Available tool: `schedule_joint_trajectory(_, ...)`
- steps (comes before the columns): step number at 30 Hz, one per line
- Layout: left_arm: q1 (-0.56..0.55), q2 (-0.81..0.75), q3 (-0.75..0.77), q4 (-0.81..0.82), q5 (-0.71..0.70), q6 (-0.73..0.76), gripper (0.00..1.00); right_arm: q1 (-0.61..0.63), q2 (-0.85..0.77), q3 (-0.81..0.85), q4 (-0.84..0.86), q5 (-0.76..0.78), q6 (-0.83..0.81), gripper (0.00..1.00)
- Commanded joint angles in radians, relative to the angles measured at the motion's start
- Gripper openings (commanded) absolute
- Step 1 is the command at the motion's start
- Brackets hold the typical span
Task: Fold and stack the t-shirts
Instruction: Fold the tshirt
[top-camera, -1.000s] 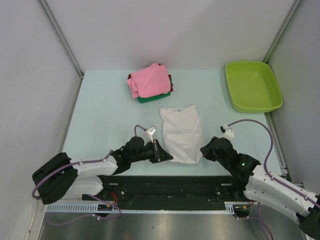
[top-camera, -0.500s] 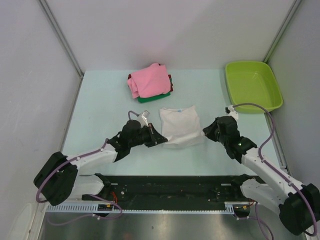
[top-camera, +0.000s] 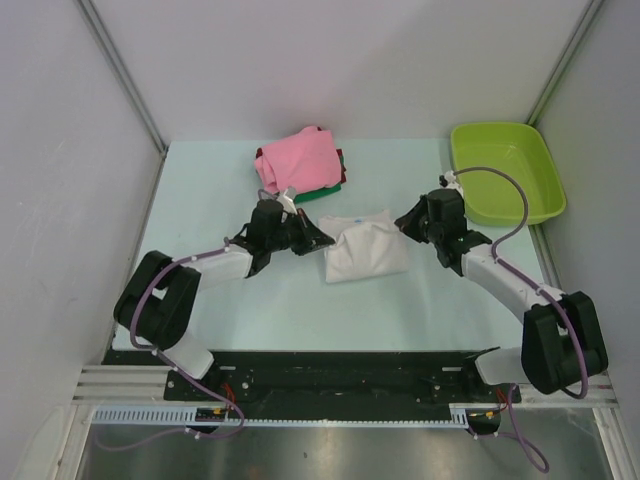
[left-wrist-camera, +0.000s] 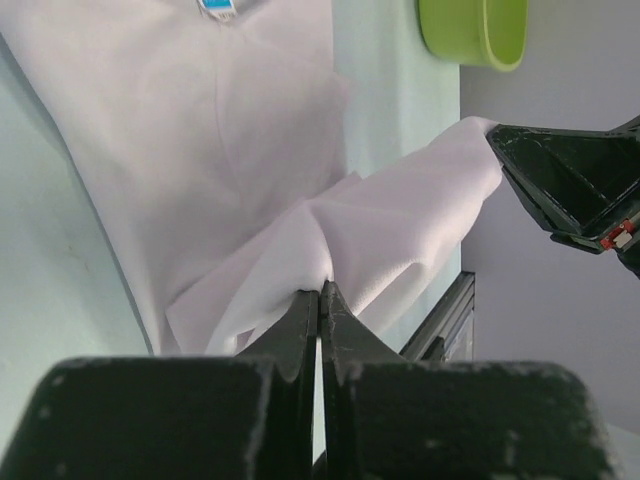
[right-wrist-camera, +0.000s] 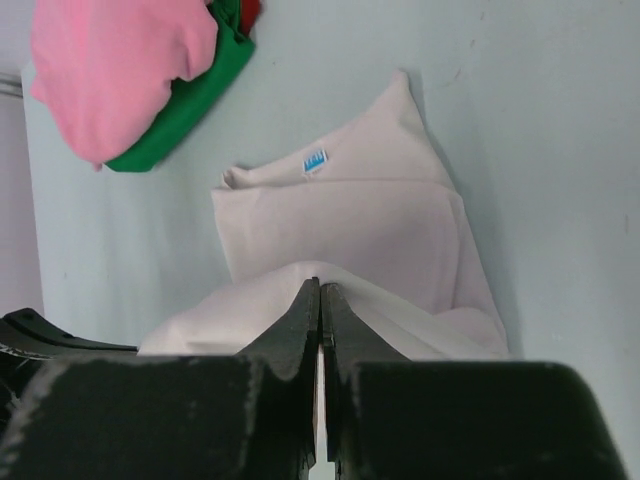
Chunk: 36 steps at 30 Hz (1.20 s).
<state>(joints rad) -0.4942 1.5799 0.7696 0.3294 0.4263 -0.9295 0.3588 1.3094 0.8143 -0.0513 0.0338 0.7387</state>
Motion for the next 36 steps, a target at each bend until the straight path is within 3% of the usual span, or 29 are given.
schedule_joint_trajectory(1, 0.045, 0.058, 0.095, 0.04, 0.06, 0.018, 0.0, -0.037, 0.085, 0.094, 0.096, -0.06, -0.018, 0.0)
schedule_joint_trajectory(15, 0.147, 0.296, 0.275, -0.012, 0.06, 0.035, 0.0, -0.092, 0.396, 0.253, 0.16, -0.104, -0.022, 0.0)
schedule_joint_trajectory(16, 0.154, 0.327, 0.311, -0.033, 0.058, 0.038, 0.04, -0.093, 0.436, 0.269, 0.156, -0.1, -0.025, 0.05)
schedule_joint_trajectory(18, 0.17, 0.351, 0.352, -0.064, 0.036, 0.061, 0.19, -0.109, 0.47, 0.31, 0.16, -0.101, -0.033, 0.31)
schedule_joint_trajectory(19, 0.175, 0.354, 0.385, -0.099, 0.02, 0.072, 0.9, -0.116, 0.487, 0.321, 0.166, -0.106, -0.038, 0.57)
schedule_joint_trajectory(20, 0.178, 0.35, 0.401, -0.121, 0.008, 0.086, 1.0, -0.122, 0.487, 0.342, 0.166, -0.106, -0.041, 0.71)
schedule_joint_trajectory(22, 0.18, 0.304, 0.428, -0.195, -0.05, 0.127, 1.0, -0.141, 0.452, 0.347, 0.169, -0.098, -0.048, 0.98)
schedule_joint_trajectory(26, 0.154, 0.137, 0.363, -0.236, -0.139, 0.178, 1.0, -0.136, 0.317, 0.347, 0.121, -0.034, -0.102, 1.0)
schedule_joint_trajectory(30, 0.088, -0.004, 0.304, -0.268, -0.13, 0.199, 1.0, -0.109, 0.206, 0.347, 0.055, -0.037, -0.145, 1.0)
schedule_joint_trajectory(36, -0.016, -0.151, 0.105, -0.092, -0.037, 0.11, 1.0, -0.08, 0.136, 0.338, -0.099, -0.227, -0.17, 1.0)
